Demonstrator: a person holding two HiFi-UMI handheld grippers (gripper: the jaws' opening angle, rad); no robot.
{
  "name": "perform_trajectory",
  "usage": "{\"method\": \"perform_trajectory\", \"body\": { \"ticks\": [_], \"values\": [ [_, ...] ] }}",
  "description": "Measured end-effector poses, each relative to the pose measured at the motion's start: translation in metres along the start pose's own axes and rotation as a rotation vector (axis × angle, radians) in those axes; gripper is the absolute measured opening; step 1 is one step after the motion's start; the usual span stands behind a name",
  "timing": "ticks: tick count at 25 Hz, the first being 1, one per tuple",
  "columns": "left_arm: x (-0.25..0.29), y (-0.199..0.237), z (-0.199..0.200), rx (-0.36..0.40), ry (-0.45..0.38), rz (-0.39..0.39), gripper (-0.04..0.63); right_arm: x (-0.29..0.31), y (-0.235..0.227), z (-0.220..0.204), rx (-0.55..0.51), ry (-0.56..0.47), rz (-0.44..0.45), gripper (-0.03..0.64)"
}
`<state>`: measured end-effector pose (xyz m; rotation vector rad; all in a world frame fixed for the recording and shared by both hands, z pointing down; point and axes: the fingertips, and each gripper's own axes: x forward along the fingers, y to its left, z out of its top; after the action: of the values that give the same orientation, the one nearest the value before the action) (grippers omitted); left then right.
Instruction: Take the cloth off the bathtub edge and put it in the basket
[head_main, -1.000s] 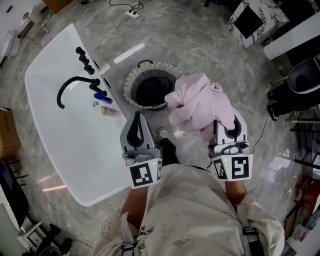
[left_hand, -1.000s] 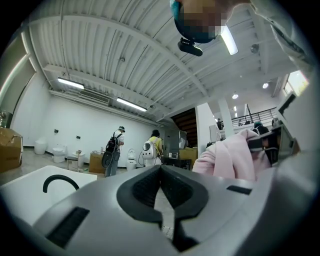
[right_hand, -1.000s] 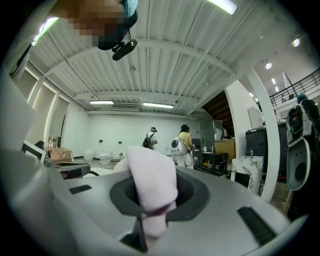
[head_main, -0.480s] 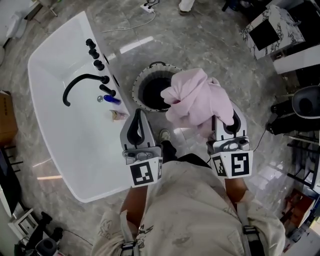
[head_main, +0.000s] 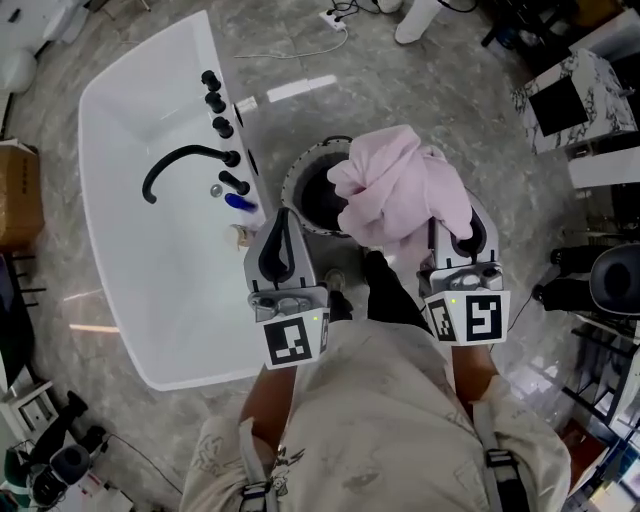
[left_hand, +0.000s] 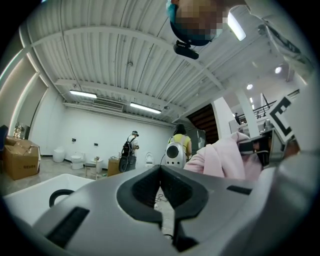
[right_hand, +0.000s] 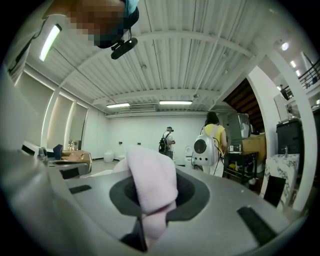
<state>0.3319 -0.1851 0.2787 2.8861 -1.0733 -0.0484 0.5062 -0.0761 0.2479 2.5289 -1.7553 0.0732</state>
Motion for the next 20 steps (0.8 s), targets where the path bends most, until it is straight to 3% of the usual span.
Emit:
{"method": "perform_trajectory", "body": {
  "ticks": [5, 9, 20],
  "values": [
    [0.021, 0.001, -0.003, 0.031, 0.020, 0.100, 0.003, 0.036, -0.012, -0.018, 0.003, 0.039, 0.101, 0.048],
    [0.043, -0.003, -0.015, -0.001, 0.035, 0.166, 0.002, 0.066, -0.022, -0.046, -0.016, 0.094, 0.192, 0.048],
    [0.083, -0.027, -0.043, 0.047, 0.082, 0.222, 0.002, 0.112, -0.041, -0.127, -0.043, 0.235, 0.328, 0.048]
  ]
}}
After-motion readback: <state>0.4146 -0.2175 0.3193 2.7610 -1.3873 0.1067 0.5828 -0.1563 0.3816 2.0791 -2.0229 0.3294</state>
